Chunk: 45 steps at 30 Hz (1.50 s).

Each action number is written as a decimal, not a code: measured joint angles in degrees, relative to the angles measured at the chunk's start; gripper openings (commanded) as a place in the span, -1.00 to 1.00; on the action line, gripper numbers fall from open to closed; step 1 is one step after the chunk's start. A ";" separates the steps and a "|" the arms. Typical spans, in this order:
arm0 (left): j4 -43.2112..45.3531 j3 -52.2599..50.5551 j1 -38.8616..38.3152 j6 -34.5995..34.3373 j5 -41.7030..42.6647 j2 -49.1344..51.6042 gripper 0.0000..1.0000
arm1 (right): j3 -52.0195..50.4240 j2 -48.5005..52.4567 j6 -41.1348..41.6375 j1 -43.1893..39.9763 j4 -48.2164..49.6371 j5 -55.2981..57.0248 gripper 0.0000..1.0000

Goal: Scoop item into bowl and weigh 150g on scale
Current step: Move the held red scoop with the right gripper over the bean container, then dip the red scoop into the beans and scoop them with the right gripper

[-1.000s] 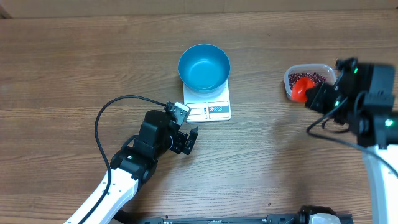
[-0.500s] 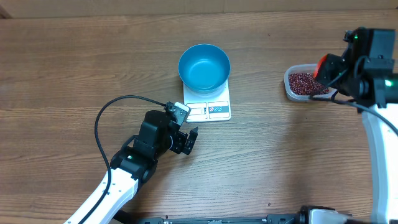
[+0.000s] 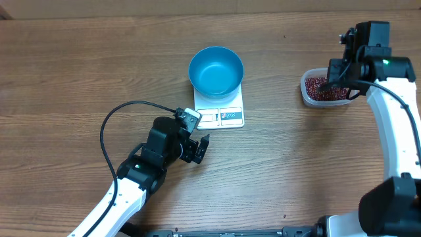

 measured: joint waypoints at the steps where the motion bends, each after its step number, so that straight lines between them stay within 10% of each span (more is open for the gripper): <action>1: -0.02 0.00 0.00 0.00 0.00 0.00 0.99 | 0.00 0.39 -0.74 -0.28 0.22 0.31 -0.93; 45: -0.02 0.00 0.00 0.00 0.00 0.00 0.99 | -0.02 15.39 -14.73 -11.98 -0.83 -22.56 -0.93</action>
